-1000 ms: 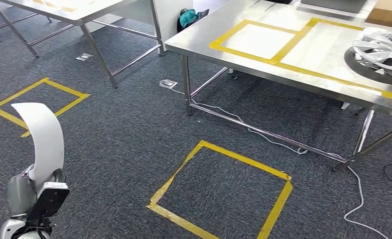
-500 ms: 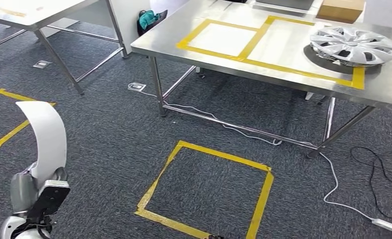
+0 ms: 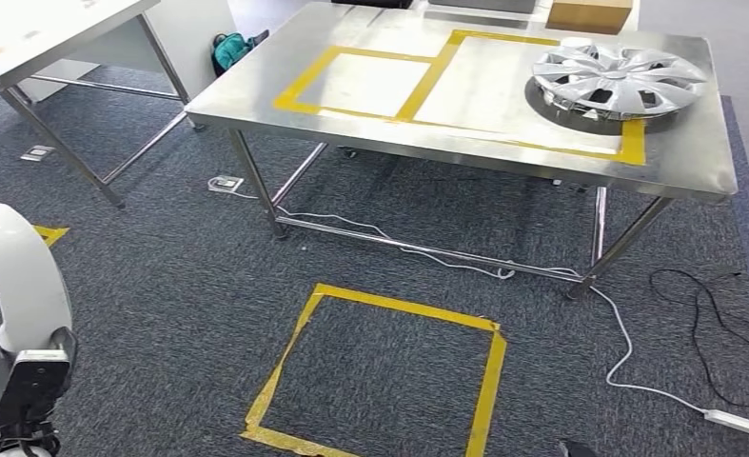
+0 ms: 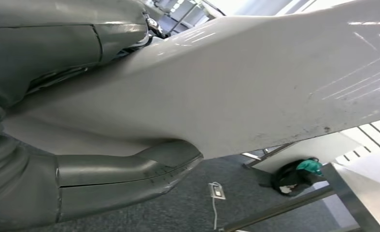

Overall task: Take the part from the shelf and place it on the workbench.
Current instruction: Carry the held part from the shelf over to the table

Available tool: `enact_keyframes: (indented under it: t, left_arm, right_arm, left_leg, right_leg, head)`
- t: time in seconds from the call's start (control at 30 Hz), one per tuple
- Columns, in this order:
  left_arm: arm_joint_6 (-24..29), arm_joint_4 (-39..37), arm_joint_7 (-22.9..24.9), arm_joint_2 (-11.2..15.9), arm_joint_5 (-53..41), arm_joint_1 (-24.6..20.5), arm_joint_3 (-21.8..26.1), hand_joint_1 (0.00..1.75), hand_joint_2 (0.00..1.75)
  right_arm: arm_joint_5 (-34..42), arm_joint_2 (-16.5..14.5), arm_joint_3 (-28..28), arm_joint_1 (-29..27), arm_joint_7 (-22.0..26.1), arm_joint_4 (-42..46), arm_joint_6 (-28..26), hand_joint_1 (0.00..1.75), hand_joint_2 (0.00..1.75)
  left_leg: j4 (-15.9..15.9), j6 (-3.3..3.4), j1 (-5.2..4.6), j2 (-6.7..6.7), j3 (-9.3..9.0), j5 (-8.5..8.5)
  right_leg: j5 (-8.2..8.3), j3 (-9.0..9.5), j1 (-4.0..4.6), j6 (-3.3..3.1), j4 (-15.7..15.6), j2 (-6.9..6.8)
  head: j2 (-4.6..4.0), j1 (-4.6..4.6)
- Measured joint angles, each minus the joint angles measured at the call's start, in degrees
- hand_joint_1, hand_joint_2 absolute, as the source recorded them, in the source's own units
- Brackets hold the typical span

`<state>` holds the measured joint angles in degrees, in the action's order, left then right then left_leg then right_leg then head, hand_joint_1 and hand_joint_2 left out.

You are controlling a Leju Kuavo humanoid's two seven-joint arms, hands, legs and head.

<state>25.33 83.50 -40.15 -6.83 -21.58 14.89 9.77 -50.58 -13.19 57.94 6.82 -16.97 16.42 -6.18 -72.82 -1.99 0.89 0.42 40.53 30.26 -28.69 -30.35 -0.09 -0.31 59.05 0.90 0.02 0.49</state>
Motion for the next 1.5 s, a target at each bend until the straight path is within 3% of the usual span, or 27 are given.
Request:
enact_keyframes:
  t: [0.07,0.1,0.17,0.27,0.33,0.4,0.47,0.5,0.53,0.63,0.67,0.73,0.77,0.8,0.83,0.87,0.93,0.97,1.0,1.03,1.13,1.17,1.27,1.3,1.37,1.43,1.5]
  left_arm:
    - [-0.21,-0.17,0.00,0.11,-0.04,-0.19,0.44,1.75,1.75]
    - [-0.26,-0.25,0.00,0.16,-0.04,-0.30,0.61,1.75,1.75]
    - [-0.37,-0.45,0.00,0.23,0.00,-0.62,0.90,1.75,1.75]
    - [-0.45,-0.61,-0.01,0.27,0.17,-1.12,1.19,1.75,1.75]
    - [-0.55,-0.64,-0.01,0.27,0.20,-1.26,1.31,1.75,1.75]
    - [-0.68,-0.69,-0.02,0.27,0.19,-1.30,1.38,1.75,1.75]
    - [-0.76,-0.78,-0.02,0.27,0.19,-1.30,1.45,1.75,1.75]
    - [-0.79,-0.81,-0.02,0.27,0.19,-1.30,1.50,1.75,1.75]
    - [-0.80,-0.85,-0.02,0.26,0.19,-1.30,1.53,1.75,1.75]
    - [-1.00,-1.01,-0.01,0.25,0.09,-1.34,1.59,1.75,1.75]
    - [-1.16,-1.05,-0.01,0.25,-0.09,-1.41,1.57,1.75,1.75]
    - [-1.59,-1.08,-0.01,0.19,-0.97,-1.78,1.30,1.75,1.75]
    - [-1.78,-1.08,-0.02,0.06,-1.68,-2.02,0.92,1.75,1.75]
    - [-1.91,-1.08,-0.05,-0.12,-2.47,-2.19,0.41,1.75,1.75]
    - [-1.98,-1.08,-0.08,-0.37,-3.24,-2.23,-0.18,1.75,1.75]
    - [-1.97,-1.08,-0.10,-0.64,-3.89,-2.11,-0.74,1.75,1.75]
    - [-1.95,-1.08,-0.13,-1.10,-4.74,-1.79,-1.69,1.75,1.75]
    - [-1.91,-1.08,-0.13,-1.29,-4.98,-1.69,-2.07,1.75,1.75]
    - [-1.88,-1.08,-0.13,-1.44,-5.13,-1.65,-2.41,1.75,1.75]
    - [-1.84,-1.08,-0.13,-1.56,-5.22,-1.64,-2.69,1.75,1.75]
    - [-1.80,-1.09,-0.11,-1.75,-5.36,-1.60,-3.22,1.75,1.75]
    - [-1.79,-1.08,-0.09,-1.84,-5.37,-1.58,-3.37,1.75,1.75]
    - [-1.76,-1.04,-0.07,-2.14,-5.31,-1.76,-3.82,1.75,1.75]
    - [-1.75,-1.03,-0.06,-2.19,-5.30,-1.83,-3.93,1.75,1.75]
    - [-1.73,-1.02,-0.06,-2.29,-5.38,-1.89,-4.19,1.75,1.75]
    - [-1.73,-1.02,-0.07,-2.34,-5.48,-1.96,-4.53,1.75,1.75]
    - [-1.73,-1.02,-0.07,-2.35,-5.52,-1.88,-4.75,1.75,1.75]
  right_arm:
    - [0.02,-0.19,-0.14,0.14,-0.09,-0.20,-0.26,0.00,1.75]
    - [0.04,-0.26,-0.21,0.25,0.02,-0.30,-0.32,0.00,1.75]
    - [0.08,-0.30,-0.40,0.37,0.35,-0.45,-0.37,0.00,1.75]
    - [0.13,-0.31,-0.54,0.41,0.38,-0.55,-0.41,0.00,1.75]
    - [0.19,-0.34,-0.58,0.54,0.31,-0.62,-0.40,0.00,1.75]
    - [0.24,-0.37,-0.62,0.44,0.46,-0.69,-0.40,0.00,1.75]
    - [0.24,-0.37,-0.62,0.13,0.34,-0.74,-0.42,0.00,1.75]
    - [0.24,-0.37,-0.62,0.03,0.21,-0.77,-0.42,0.00,1.75]
    - [0.24,-0.37,-0.62,-0.05,0.08,-0.81,-0.42,0.00,1.75]
    - [0.43,-0.37,-0.66,-0.47,0.62,-1.07,-0.38,0.00,1.75]
    - [0.65,-0.37,-0.66,-0.57,0.78,-1.13,-0.34,0.00,1.75]
    - [1.37,-0.30,-0.66,-0.49,0.62,-1.16,0.04,0.00,1.75]
    - [1.75,-0.17,-0.66,-0.52,0.50,-1.16,0.38,0.00,1.75]
    - [2.11,0.02,-0.63,-0.68,0.62,-1.16,0.76,0.00,1.75]
    - [2.39,0.24,-0.57,-0.98,0.88,-1.16,1.16,0.00,1.75]
    - [2.61,0.45,-0.51,-1.38,1.16,-1.16,1.48,0.00,1.75]
    - [2.90,0.76,-0.34,-2.22,1.40,-1.16,1.81,0.00,1.75]
    - [2.98,0.85,-0.25,-2.59,1.39,-1.17,1.85,0.00,1.75]
    - [3.03,0.90,-0.14,-2.87,1.36,-1.18,1.85,0.00,1.75]
    - [3.05,0.92,-0.03,-3.05,1.33,-1.19,1.86,0.00,1.75]
    - [3.06,1.04,0.14,-3.25,1.42,-1.19,1.81,0.00,1.75]
    - [3.06,1.12,0.17,-3.25,1.53,-1.19,1.79,0.00,1.75]
    - [3.06,1.50,0.30,-3.28,1.55,-1.19,1.86,0.00,1.75]
    - [3.07,1.62,0.33,-3.28,1.47,-1.20,1.95,0.00,1.75]
    - [3.07,1.70,0.35,-3.16,1.57,-1.24,2.10,0.00,1.75]
    - [3.04,1.70,0.37,-3.23,1.75,-1.28,2.17,0.00,1.75]
    - [3.01,1.71,0.39,-3.51,1.73,-1.29,2.27,0.00,1.75]
  left_leg:
    - [6.77,0.37,-0.03,-0.26,-1.44,-6.12]
    - [10.17,0.54,-0.07,-0.45,-2.62,-7.51]
    - [13.55,0.94,-0.21,-0.77,-4.05,-7.13]
    - [14.86,1.88,-0.05,-0.80,-5.56,-5.79]
    - [15.25,2.41,0.11,-0.78,-7.08,-5.02]
    - [15.55,2.71,0.11,-0.73,-8.72,-3.74]
    - [15.70,2.74,0.14,-0.78,-10.85,-2.11]
    - [15.73,2.68,0.17,-0.82,-12.12,-1.21]
    - [15.75,2.57,0.19,-0.83,-13.38,-0.24]
    - [16.03,1.88,0.00,-0.87,-16.43,2.71]
    - [16.31,1.51,-0.04,-0.90,-17.45,3.29]
    - [16.05,0.72,0.03,-0.90,-18.64,3.11]
    - [14.14,0.38,0.09,-0.84,-18.08,2.08]
    - [10.96,0.17,0.10,-0.78,-16.34,1.07]
    - [6.93,0.03,0.10,-0.72,-13.79,0.69]
    - [3.04,-0.03,0.09,-0.68,-10.98,1.44]
    - [-1.25,-0.02,0.06,-0.68,-6.22,6.27]
    - [-1.49,0.05,0.05,-0.68,-4.65,8.67]
    - [-0.53,0.12,0.04,-0.68,-3.66,9.80]
    - [1.51,0.18,0.05,-0.67,-3.19,8.99]
    - [10.56,0.17,0.14,-0.47,-3.09,-1.39]
    - [12.38,0.27,0.15,-0.45,-3.17,-3.68]
    - [13.56,1.00,0.41,-0.85,-4.65,-4.59]
    - [13.62,1.39,0.49,-0.89,-5.41,-4.68]
    - [13.61,2.29,0.40,-0.79,-6.68,-4.31]
    - [13.62,2.81,0.27,-0.86,-7.63,-3.34]
    - [13.62,2.88,0.18,-1.06,-8.91,-2.12]
  right_leg:
    - [-1.44,1.63,-0.02,0.38,-0.05,0.51]
    - [-2.14,2.07,0.05,0.70,-0.05,0.78]
    - [-2.90,2.66,0.15,1.50,-0.47,1.07]
    - [-2.58,3.41,0.15,2.47,0.11,0.74]
    - [-2.26,-0.21,0.11,2.83,6.03,0.07]
    - [-4.56,-5.98,0.05,3.12,13.73,-0.29]
    - [-8.54,-9.90,0.01,3.36,16.09,-0.35]
    - [-9.14,-10.71,-0.02,3.47,14.74,-0.39]
    - [-7.86,-10.97,-0.06,3.51,12.08,-0.50]
    - [3.81,-10.38,0.02,3.01,3.20,-1.75]
    - [6.16,-9.91,0.14,2.59,1.88,-2.01]
    - [6.12,-8.45,0.32,1.67,1.43,-1.76]
    - [5.86,-7.80,0.25,1.27,1.18,-1.59]
    - [5.53,-7.07,0.18,0.89,1.01,-1.47]
    - [5.06,-6.31,0.08,0.56,0.81,-1.37]
    - [4.44,-5.60,0.06,0.31,0.63,-1.31]
    - [3.06,-4.00,0.06,0.09,0.44,-1.00]
    - [2.31,-3.04,0.06,0.06,0.41,-0.77]
    - [1.52,-1.99,0.03,0.10,0.39,-0.51]
    - [0.71,-0.91,-0.04,0.23,0.38,-0.24]
    - [-1.85,1.22,-0.03,1.09,0.37,0.44]
    - [-2.70,1.82,0.08,1.47,0.08,0.55]
    - [-3.12,3.66,0.16,2.52,0.41,0.45]
    - [-2.93,3.38,0.10,2.79,1.87,0.24]
    - [-4.10,-0.02,0.01,3.28,7.69,-0.24]
    - [-7.30,-5.43,-0.03,3.58,14.30,-0.43]
    - [-9.77,-8.65,-0.02,3.53,15.48,-0.43]
  head:
    - [0.00,-0.01]
    - [0.00,-0.08]
    - [0.00,-0.05]
    - [0.00,0.19]
    - [0.01,0.44]
    - [0.01,0.61]
    - [0.01,0.75]
    - [0.01,0.86]
    - [0.00,0.94]
    - [0.00,0.95]
    - [0.00,0.83]
    - [0.00,0.65]
    - [0.00,0.65]
    - [0.00,0.64]
    - [0.00,0.61]
    - [0.00,0.59]
    - [0.00,0.57]
    - [0.00,0.58]
    - [0.00,0.57]
    - [0.00,0.57]
    - [0.00,0.32]
    - [0.01,0.24]
    - [0.01,0.31]
    - [0.01,0.39]
    - [0.00,0.65]
    - [0.00,0.80]
    - [0.00,0.87]
